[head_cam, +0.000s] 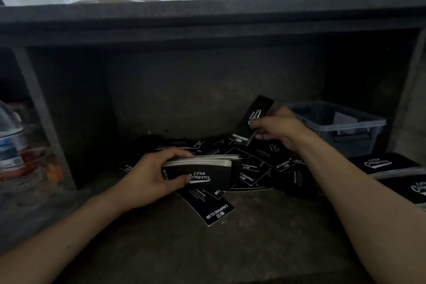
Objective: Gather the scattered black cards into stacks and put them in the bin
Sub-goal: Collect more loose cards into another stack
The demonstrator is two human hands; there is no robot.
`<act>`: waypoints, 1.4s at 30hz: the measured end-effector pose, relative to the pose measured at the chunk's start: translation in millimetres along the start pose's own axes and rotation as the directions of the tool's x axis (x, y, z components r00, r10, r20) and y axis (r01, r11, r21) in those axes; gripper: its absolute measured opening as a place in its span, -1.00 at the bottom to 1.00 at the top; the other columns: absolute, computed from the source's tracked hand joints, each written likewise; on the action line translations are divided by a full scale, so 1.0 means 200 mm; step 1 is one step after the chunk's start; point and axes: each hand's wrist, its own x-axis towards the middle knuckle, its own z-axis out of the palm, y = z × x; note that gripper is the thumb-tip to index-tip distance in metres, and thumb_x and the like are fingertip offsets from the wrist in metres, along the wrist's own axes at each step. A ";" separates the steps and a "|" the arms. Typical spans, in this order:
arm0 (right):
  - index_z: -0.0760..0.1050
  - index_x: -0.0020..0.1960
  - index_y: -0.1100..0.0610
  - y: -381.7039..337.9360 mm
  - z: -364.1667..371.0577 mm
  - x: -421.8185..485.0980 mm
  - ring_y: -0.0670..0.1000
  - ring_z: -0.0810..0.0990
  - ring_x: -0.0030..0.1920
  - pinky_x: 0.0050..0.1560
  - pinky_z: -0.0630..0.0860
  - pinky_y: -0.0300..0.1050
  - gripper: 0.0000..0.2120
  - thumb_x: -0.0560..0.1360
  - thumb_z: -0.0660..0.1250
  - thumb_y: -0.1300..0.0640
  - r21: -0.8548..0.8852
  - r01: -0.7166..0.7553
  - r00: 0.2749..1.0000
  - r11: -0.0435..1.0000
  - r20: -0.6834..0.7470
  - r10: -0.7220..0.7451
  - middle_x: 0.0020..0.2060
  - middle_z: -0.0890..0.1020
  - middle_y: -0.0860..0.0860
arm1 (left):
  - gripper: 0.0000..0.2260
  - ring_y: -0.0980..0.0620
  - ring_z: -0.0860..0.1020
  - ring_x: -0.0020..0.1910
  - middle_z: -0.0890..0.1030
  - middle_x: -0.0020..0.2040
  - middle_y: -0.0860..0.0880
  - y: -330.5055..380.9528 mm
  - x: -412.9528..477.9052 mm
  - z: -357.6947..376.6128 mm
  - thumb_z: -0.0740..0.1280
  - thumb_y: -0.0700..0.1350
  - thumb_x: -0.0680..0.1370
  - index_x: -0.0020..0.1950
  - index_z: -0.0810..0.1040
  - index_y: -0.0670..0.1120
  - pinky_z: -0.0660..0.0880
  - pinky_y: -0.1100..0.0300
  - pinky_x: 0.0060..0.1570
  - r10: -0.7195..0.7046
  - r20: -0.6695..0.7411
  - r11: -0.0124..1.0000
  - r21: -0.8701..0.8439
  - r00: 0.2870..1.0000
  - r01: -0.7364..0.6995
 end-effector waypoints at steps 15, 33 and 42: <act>0.45 0.30 0.04 -0.03 0.17 -0.14 0.05 0.70 -0.08 -0.24 0.64 -0.09 -0.29 0.25 0.58 0.41 0.081 0.031 0.936 0.996 0.347 -0.057 0.28 0.42 -0.09 | -0.61 0.24 0.49 0.34 0.50 0.38 0.15 -0.01 0.01 0.00 0.56 -0.21 0.44 0.21 0.58 0.04 0.41 0.33 0.33 0.080 -0.022 0.993 0.086 0.997 -0.078; 0.53 -0.10 0.05 -0.01 0.06 -0.10 -0.03 0.65 -0.14 -0.20 0.57 -0.21 -0.81 0.42 0.48 0.25 -0.142 -0.021 0.781 0.990 0.615 0.105 -0.12 0.67 0.02 | -0.57 0.20 0.56 0.29 0.56 0.33 0.15 -0.01 0.01 0.00 0.57 -0.18 0.43 0.21 0.50 0.04 0.52 0.13 0.29 0.020 -0.050 1.000 0.005 0.999 -0.020; 0.60 0.17 0.11 0.04 0.01 -0.02 0.07 0.60 0.10 0.09 0.53 -0.14 -0.50 0.37 0.49 -0.18 -0.891 0.075 0.991 0.448 0.115 0.063 0.11 0.63 0.06 | -0.59 0.14 0.66 0.10 0.68 0.13 0.14 0.00 0.00 0.00 0.52 -0.21 0.49 0.26 0.51 0.07 0.58 0.14 0.15 0.006 0.009 1.000 0.005 1.000 -0.006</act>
